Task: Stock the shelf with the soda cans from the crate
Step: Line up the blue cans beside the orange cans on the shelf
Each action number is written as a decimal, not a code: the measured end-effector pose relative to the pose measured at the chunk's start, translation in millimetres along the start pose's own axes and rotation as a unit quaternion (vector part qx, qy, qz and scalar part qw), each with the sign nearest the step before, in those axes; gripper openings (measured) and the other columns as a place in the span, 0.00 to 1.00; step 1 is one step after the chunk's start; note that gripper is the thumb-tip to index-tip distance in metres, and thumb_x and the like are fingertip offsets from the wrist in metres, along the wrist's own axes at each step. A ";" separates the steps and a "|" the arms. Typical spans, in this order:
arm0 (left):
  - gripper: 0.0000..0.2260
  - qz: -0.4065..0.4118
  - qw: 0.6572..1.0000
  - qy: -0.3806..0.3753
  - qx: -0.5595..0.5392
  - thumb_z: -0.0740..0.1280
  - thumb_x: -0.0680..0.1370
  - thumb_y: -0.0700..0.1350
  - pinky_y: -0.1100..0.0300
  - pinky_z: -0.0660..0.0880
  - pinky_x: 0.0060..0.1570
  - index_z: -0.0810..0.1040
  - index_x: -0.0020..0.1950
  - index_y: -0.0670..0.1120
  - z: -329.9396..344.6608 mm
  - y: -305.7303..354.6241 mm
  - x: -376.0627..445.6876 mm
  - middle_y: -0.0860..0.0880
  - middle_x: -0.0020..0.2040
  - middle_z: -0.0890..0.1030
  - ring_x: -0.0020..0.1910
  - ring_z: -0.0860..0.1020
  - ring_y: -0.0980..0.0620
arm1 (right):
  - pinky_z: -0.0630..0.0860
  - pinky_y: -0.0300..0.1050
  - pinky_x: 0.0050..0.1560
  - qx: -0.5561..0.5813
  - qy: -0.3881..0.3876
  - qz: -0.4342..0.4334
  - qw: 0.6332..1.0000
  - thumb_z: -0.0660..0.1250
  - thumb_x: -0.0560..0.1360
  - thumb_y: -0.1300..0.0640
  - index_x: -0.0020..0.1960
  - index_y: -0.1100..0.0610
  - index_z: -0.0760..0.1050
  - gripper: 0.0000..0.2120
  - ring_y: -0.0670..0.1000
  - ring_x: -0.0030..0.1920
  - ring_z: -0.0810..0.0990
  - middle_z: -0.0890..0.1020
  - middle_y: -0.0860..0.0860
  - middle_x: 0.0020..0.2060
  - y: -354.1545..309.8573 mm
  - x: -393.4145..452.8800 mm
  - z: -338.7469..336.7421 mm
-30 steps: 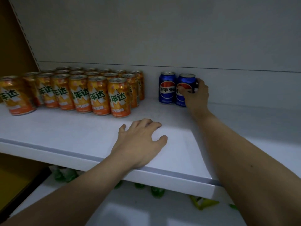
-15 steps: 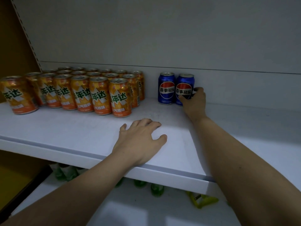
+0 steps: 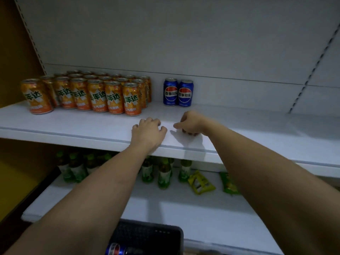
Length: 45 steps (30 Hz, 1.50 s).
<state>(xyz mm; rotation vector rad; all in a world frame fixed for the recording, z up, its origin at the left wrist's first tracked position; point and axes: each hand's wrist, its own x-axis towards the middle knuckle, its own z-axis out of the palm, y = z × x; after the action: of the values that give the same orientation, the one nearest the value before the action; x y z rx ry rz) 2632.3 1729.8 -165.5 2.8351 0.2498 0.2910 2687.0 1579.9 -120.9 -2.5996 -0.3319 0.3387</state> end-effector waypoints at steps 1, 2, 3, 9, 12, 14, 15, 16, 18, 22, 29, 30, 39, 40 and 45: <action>0.20 -0.009 1.000 0.001 -0.004 0.56 0.80 0.56 0.47 0.66 0.64 0.73 0.69 0.51 -1.0 1.3 -9.9 0.47 0.67 0.73 0.66 0.70 0.44 | 0.79 0.50 0.52 -0.022 -0.023 -0.008 0.999 0.66 0.79 0.46 0.59 0.62 0.76 0.20 0.55 0.47 0.81 0.83 0.58 0.50 -5.8 -15.7 1.9; 0.20 -0.018 1.000 0.005 -0.017 0.57 0.80 0.56 0.47 0.67 0.64 0.74 0.69 0.51 -3.0 1.9 -20.4 0.47 0.67 0.74 0.65 0.70 0.44 | 0.79 0.50 0.50 -0.043 -0.035 -0.018 0.998 0.65 0.79 0.46 0.58 0.63 0.77 0.20 0.55 0.44 0.81 0.83 0.59 0.50 -11.4 -31.4 4.9; 0.19 -0.030 0.999 0.011 -0.041 0.58 0.80 0.55 0.47 0.69 0.63 0.75 0.68 0.51 -6.1 1.3 -30.8 0.47 0.66 0.75 0.65 0.71 0.44 | 0.80 0.49 0.47 -0.055 -0.039 -0.030 0.997 0.64 0.80 0.46 0.57 0.63 0.77 0.20 0.55 0.42 0.80 0.84 0.60 0.49 -15.7 -45.2 8.8; 0.13 -0.078 0.974 0.028 -0.212 0.59 0.80 0.52 0.53 0.75 0.50 0.77 0.60 0.51 -34.1 -25.7 -103.3 0.50 0.54 0.79 0.52 0.76 0.48 | 0.77 0.48 0.44 -0.008 -0.025 -0.067 0.997 0.62 0.81 0.48 0.55 0.60 0.77 0.15 0.55 0.46 0.81 0.82 0.56 0.46 -34.9 -120.6 50.3; 0.12 -0.088 0.970 -0.019 -0.225 0.59 0.80 0.53 0.52 0.76 0.53 0.77 0.58 0.50 -28.9 -46.8 -143.0 0.50 0.52 0.80 0.50 0.77 0.48 | 0.73 0.45 0.43 0.004 -0.029 -0.081 0.996 0.63 0.80 0.47 0.51 0.58 0.77 0.14 0.55 0.45 0.79 0.80 0.54 0.44 -38.1 -147.6 83.0; 0.12 -0.100 0.966 -0.049 -0.236 0.60 0.80 0.54 0.49 0.76 0.56 0.78 0.56 0.51 -17.0 -61.3 -167.6 0.49 0.53 0.81 0.51 0.78 0.46 | 0.73 0.45 0.39 0.017 -0.044 -0.086 0.995 0.63 0.81 0.48 0.45 0.58 0.76 0.13 0.53 0.40 0.78 0.80 0.54 0.41 -39.1 -161.0 108.2; 0.12 -0.107 0.963 -0.062 -0.240 0.60 0.80 0.54 0.48 0.76 0.56 0.78 0.56 0.51 -9.8 -68.2 -179.3 0.49 0.52 0.81 0.51 0.78 0.46 | 0.72 0.45 0.37 0.025 -0.052 -0.088 0.994 0.62 0.81 0.49 0.43 0.57 0.76 0.14 0.52 0.38 0.77 0.80 0.54 0.39 -39.1 -167.7 122.1; 0.12 -0.117 0.959 -0.074 -0.246 0.59 0.81 0.54 0.48 0.76 0.56 0.78 0.56 0.50 -2.2 -75.0 -190.3 0.49 0.52 0.81 0.50 0.78 0.46 | 0.72 0.44 0.36 0.033 -0.063 -0.089 0.993 0.62 0.81 0.49 0.41 0.57 0.75 0.14 0.52 0.36 0.77 0.80 0.54 0.38 -38.5 -173.6 136.7; 0.12 -0.143 0.950 -0.092 -0.262 0.59 0.81 0.53 0.50 0.75 0.53 0.78 0.56 0.49 16.1 -87.7 -209.3 0.48 0.50 0.80 0.48 0.77 0.47 | 0.74 0.45 0.35 0.046 -0.094 -0.082 0.991 0.61 0.82 0.48 0.44 0.59 0.76 0.16 0.53 0.37 0.78 0.82 0.56 0.40 -35.8 -180.6 168.7; 0.13 -0.204 0.931 -0.123 -0.276 0.59 0.82 0.53 0.54 0.71 0.48 0.77 0.59 0.48 61.1 -112.7 -246.9 0.49 0.51 0.77 0.47 0.75 0.48 | 0.71 0.48 0.39 0.052 -0.143 -0.057 0.987 0.62 0.81 0.50 0.46 0.63 0.78 0.16 0.56 0.40 0.78 0.81 0.60 0.40 -23.5 -187.4 238.5; 0.10 -0.299 0.884 -0.197 -0.299 0.60 0.79 0.51 0.54 0.71 0.48 0.77 0.43 0.49 150.4 -153.6 -306.8 0.47 0.45 0.80 0.49 0.78 0.45 | 0.70 0.44 0.41 0.075 -0.212 0.033 0.974 0.65 0.78 0.53 0.43 0.58 0.76 0.09 0.53 0.44 0.77 0.79 0.53 0.38 21.0 -193.6 339.2; 0.11 -0.310 0.879 -0.203 -0.301 0.60 0.79 0.51 0.54 0.70 0.46 0.76 0.40 0.49 162.2 -158.1 -311.5 0.46 0.43 0.79 0.47 0.78 0.43 | 0.71 0.44 0.42 0.081 -0.217 0.053 0.971 0.66 0.78 0.53 0.44 0.58 0.76 0.08 0.55 0.45 0.78 0.80 0.54 0.39 28.7 -192.5 352.9; 0.12 -0.369 0.823 -0.321 -0.289 0.59 0.81 0.52 0.53 0.72 0.48 0.76 0.51 0.46 263.3 -187.6 -344.9 0.43 0.49 0.78 0.45 0.75 0.46 | 0.75 0.56 0.63 0.062 -0.271 0.249 0.928 0.68 0.75 0.46 0.76 0.59 0.53 0.38 0.63 0.65 0.74 0.72 0.60 0.68 101.3 -197.8 464.7; 0.13 -0.375 0.817 -0.333 -0.285 0.60 0.81 0.53 0.53 0.72 0.53 0.77 0.56 0.47 274.3 -188.5 -348.5 0.43 0.53 0.79 0.48 0.76 0.46 | 0.75 0.56 0.64 0.054 -0.270 0.265 0.924 0.69 0.75 0.45 0.76 0.58 0.51 0.40 0.63 0.66 0.74 0.71 0.62 0.69 109.8 -198.5 476.2; 0.16 -0.402 0.795 -0.369 -0.265 0.62 0.80 0.51 0.57 0.71 0.61 0.78 0.64 0.45 325.3 -186.6 -358.4 0.41 0.64 0.78 0.62 0.76 0.42 | 0.73 0.53 0.64 0.061 -0.254 0.333 0.906 0.71 0.73 0.44 0.77 0.53 0.45 0.45 0.64 0.66 0.73 0.69 0.64 0.68 142.8 -199.4 529.7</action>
<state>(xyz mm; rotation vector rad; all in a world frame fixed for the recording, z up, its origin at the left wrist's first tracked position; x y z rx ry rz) 2332.2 1751.8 -588.1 1.8492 0.9547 -0.7820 2366.8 1633.7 -605.9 -2.3852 0.4227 1.2370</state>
